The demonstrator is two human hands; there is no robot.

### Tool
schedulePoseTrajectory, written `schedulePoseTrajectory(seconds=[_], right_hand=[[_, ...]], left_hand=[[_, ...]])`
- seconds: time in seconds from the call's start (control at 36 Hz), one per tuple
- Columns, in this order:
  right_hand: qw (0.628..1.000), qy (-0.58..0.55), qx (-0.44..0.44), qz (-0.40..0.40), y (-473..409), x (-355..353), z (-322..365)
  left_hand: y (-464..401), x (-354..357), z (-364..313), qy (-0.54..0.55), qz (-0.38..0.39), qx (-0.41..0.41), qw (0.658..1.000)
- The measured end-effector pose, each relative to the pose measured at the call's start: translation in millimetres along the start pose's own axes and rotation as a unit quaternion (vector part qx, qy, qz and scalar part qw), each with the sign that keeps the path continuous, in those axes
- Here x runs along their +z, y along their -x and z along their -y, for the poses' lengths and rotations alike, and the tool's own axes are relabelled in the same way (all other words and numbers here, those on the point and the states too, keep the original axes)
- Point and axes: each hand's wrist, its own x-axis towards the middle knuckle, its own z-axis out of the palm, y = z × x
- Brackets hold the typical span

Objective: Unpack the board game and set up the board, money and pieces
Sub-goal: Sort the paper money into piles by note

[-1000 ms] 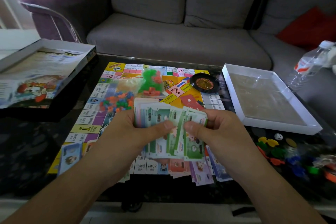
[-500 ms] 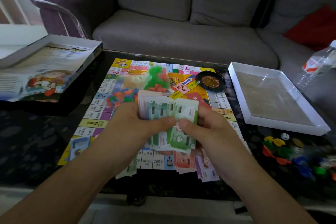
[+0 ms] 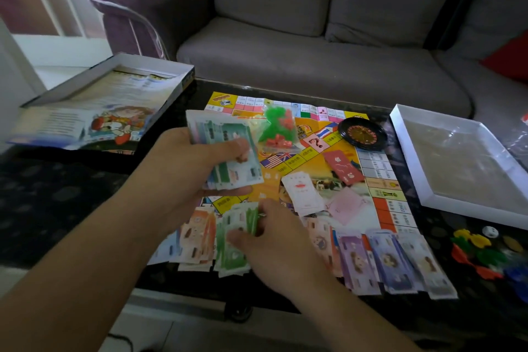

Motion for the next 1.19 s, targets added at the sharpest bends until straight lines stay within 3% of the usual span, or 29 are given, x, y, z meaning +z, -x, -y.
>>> schedulePoseTrajectory(seconds=[0.14, 0.19, 0.25, 0.36, 0.44, 0.5, 0.56, 0.64, 0.78, 0.92, 1.03, 1.19], right_hand=[[0.985, 0.166, -0.042, -0.025, -1.3, 17.7, 2.1], [0.933, 0.345, -0.089, -0.056, 7.0, 16.8, 1.1], [0.901, 0.409, -0.118, -0.083, 15.1, 10.5, 2.7], [0.939, 0.316, -0.095, -0.102, 18.7, -14.9, 6.0], [0.992, 0.037, -0.037, -0.113, 9.9, -46.3, 9.4], [0.979, -0.179, 0.031, -0.091, 6.2, -69.2, 16.7], [0.950, -0.310, 0.012, -0.041, 9.8, -81.9, 21.5], [0.964, -0.259, -0.048, -0.040, 17.5, -87.8, 14.7], [0.973, -0.206, -0.031, -0.104, 17.7, -97.7, 4.7], [0.974, -0.169, -0.045, -0.143, 20.9, -104.7, 1.5], [0.974, -0.160, -0.061, -0.149, 22.8, -106.4, -0.5], [0.971, -0.212, -0.067, -0.092, 28.6, -107.8, 2.0]], left_hand=[[1.7, 6.0, 3.9, -0.001, 0.028, 0.001, 1.000], [1.8, 7.4, 5.5, -0.005, 0.033, 0.005, 0.999], [2.2, 9.2, 6.6, -0.007, 0.041, 0.010, 0.999], [3.6, 12.8, 7.7, -0.020, 0.063, 0.018, 0.998], [5.6, 15.3, 8.2, -0.029, 0.092, 0.012, 0.995], [7.5, 19.0, 11.3, -0.034, 0.114, 0.004, 0.993], [9.5, 23.0, 16.8, -0.050, 0.133, 0.005, 0.990], [12.3, 31.5, 24.6, -0.073, 0.174, 0.010, 0.982], [17.0, 43.4, 23.7, -0.036, 0.235, -0.038, 0.971], [19.3, 47.2, 23.0, 0.038, 0.218, -0.086, 0.971], [16.3, 49.0, 29.7, 0.003, 0.203, -0.041, 0.978], [14.3, 52.3, 34.9, -0.034, 0.154, 0.014, 0.987]])
